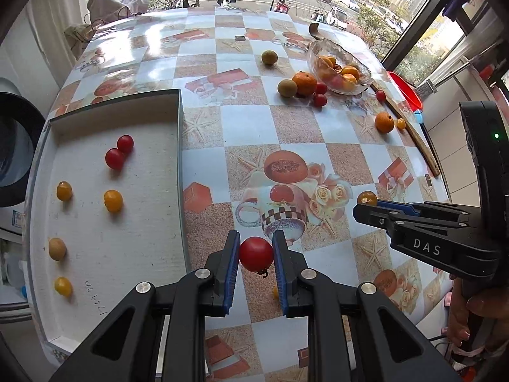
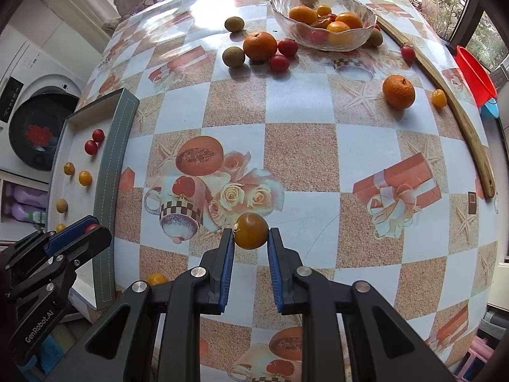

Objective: Organize fruits
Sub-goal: 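Carry the red and yellow tomatoes into the white tray and open both tools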

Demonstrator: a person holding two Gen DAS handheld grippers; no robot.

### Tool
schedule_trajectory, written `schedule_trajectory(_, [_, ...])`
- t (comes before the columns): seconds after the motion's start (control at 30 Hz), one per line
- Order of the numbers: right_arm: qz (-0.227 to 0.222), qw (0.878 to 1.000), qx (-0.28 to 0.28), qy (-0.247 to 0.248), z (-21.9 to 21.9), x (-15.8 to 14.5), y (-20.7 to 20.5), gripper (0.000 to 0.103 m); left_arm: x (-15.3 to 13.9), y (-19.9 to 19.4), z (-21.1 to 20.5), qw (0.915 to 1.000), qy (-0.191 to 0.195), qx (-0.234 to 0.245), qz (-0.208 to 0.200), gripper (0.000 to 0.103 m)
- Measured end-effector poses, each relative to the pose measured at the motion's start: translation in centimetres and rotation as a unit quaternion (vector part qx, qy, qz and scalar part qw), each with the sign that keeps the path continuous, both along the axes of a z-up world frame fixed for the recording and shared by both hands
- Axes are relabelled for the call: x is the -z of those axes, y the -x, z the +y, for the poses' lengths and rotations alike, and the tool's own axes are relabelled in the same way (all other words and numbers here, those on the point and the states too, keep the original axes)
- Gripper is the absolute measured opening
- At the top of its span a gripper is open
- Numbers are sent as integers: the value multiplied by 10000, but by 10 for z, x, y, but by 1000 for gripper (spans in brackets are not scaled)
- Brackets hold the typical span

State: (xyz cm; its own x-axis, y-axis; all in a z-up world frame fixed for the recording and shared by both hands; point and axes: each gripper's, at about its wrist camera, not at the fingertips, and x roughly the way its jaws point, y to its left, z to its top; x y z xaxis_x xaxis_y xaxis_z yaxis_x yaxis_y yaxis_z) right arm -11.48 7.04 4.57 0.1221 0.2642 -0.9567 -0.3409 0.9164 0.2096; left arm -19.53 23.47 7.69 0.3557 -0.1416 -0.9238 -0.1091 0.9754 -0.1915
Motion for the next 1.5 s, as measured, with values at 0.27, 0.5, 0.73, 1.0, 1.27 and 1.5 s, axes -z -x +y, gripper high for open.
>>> schedule_trajectory(0.27, [-57, 9993, -359, -80, 34, -8, 0, 23, -7, 14, 34, 9989, -62, -469, -69, 22])
schedule_trajectory(0.5, [-103, 9967, -790, -165, 75, -15, 2, 23, -9, 29, 69, 9955, -167, -926, -127, 23])
schedule_trajectory(0.73, [-154, 9915, -1255, -296, 124, -22, 6, 23, 1, 42, 103, 9900, -228, -1391, -57, 22])
schedule_trajectory(1.0, [-126, 9846, -1677, -469, 183, -21, 1, 23, 29, 43, 129, 9841, -298, -1741, 203, 22])
schedule_trajectory(1.27, [-71, 9800, -1970, -264, 220, -2, -5, 23, 45, 39, 136, 9836, -364, -1738, 329, 23])
schedule_trajectory(1.5, [-25, 9785, -2058, -115, 232, 11, -5, 23, 52, 38, 135, 9837, -396, -1704, 407, 23])
